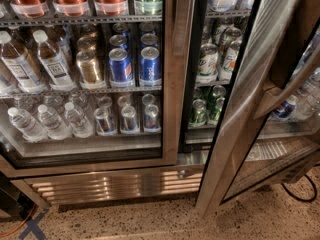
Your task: Open right fridge door
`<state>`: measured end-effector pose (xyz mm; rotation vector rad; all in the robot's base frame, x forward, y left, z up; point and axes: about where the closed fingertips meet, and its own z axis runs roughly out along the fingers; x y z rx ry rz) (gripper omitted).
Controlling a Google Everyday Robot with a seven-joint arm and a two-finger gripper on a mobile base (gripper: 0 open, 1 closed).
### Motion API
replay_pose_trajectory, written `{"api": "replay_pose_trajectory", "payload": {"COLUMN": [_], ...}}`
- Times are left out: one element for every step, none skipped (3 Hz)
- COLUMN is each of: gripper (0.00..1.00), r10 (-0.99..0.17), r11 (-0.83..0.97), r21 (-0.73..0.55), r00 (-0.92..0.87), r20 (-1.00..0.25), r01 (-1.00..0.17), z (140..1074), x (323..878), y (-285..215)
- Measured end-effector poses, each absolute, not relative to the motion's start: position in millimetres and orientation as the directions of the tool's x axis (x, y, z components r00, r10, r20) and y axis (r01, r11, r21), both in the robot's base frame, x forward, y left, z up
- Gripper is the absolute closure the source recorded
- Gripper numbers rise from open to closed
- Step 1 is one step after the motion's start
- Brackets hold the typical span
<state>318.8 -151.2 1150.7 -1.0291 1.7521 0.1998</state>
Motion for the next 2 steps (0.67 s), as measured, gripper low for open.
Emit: {"api": "replay_pose_trajectory", "payload": {"gripper": [0.79,1.0], "r10": [-0.546,-0.546], "r11": [0.617,0.617], "r21": [-0.331,-0.331], "r00": [-0.085,-0.086], "r20": [-0.834,-0.834], "r01": [-0.714,-0.714], "z": [1153.0,1153.0], "x": [316.5,317.0], "y": [-153.0,-159.2]}}
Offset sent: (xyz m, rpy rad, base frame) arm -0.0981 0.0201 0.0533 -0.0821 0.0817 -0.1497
